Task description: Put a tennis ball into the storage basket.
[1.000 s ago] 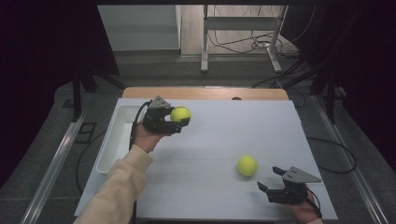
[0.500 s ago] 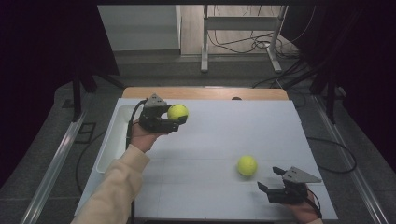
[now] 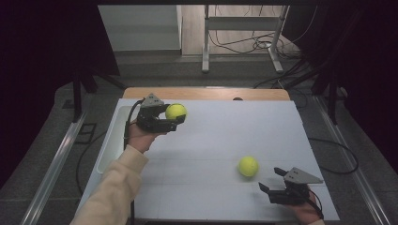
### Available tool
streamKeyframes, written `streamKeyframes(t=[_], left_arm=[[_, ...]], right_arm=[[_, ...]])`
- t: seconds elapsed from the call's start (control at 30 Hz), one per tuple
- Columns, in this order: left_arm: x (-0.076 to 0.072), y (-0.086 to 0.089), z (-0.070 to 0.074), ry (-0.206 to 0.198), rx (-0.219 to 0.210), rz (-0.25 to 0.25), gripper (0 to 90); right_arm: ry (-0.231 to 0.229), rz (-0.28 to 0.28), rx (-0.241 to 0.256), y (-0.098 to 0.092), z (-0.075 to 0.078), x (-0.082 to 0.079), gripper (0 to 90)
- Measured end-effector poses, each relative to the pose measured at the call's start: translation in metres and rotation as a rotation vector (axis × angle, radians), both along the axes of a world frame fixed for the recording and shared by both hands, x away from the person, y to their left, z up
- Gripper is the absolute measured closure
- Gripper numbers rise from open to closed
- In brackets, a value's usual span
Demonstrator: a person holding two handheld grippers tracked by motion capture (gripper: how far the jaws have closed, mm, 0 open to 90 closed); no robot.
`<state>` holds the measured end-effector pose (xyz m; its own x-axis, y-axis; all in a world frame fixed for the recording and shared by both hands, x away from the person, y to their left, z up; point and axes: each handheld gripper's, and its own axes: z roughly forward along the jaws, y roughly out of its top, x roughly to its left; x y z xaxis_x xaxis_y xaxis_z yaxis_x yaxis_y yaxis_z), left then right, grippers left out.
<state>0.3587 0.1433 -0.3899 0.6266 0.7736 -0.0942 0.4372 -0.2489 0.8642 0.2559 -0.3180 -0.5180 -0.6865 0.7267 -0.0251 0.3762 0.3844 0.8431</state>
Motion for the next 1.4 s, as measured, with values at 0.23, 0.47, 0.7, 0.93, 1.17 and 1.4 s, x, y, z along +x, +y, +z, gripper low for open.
streamKeyframes(t=[0.23, 0.47, 0.7, 0.93, 1.17, 1.4], left_arm=[[-0.001, 0.002, -0.005, 0.012, -0.002, 0.001, 26.5], [-0.004, 0.006, -0.003, 0.003, -0.013, 0.014, 26.5], [-0.009, 0.014, 0.001, -0.007, -0.022, 0.027, 26.5], [-0.011, 0.021, 0.001, -0.007, -0.037, 0.038, 26.5], [-0.012, 0.025, 0.001, -0.006, -0.039, 0.048, 26.5], [-0.011, 0.026, 0.0, -0.007, -0.038, 0.053, 26.5]], right_arm=[[-0.001, 0.001, -0.003, 0.0, 0.0, 0.0, 15.7], [-0.002, -0.002, -0.001, -0.001, 0.0, 0.0, 15.7], [-0.004, -0.001, -0.003, 0.0, 0.0, 0.0, 15.7], [-0.005, -0.002, -0.005, 0.0, 0.0, 0.0, 15.7], [-0.004, -0.003, -0.005, 0.0, 0.0, 0.0, 15.7], [-0.005, -0.003, -0.004, 0.0, 0.0, 0.0, 15.7]])
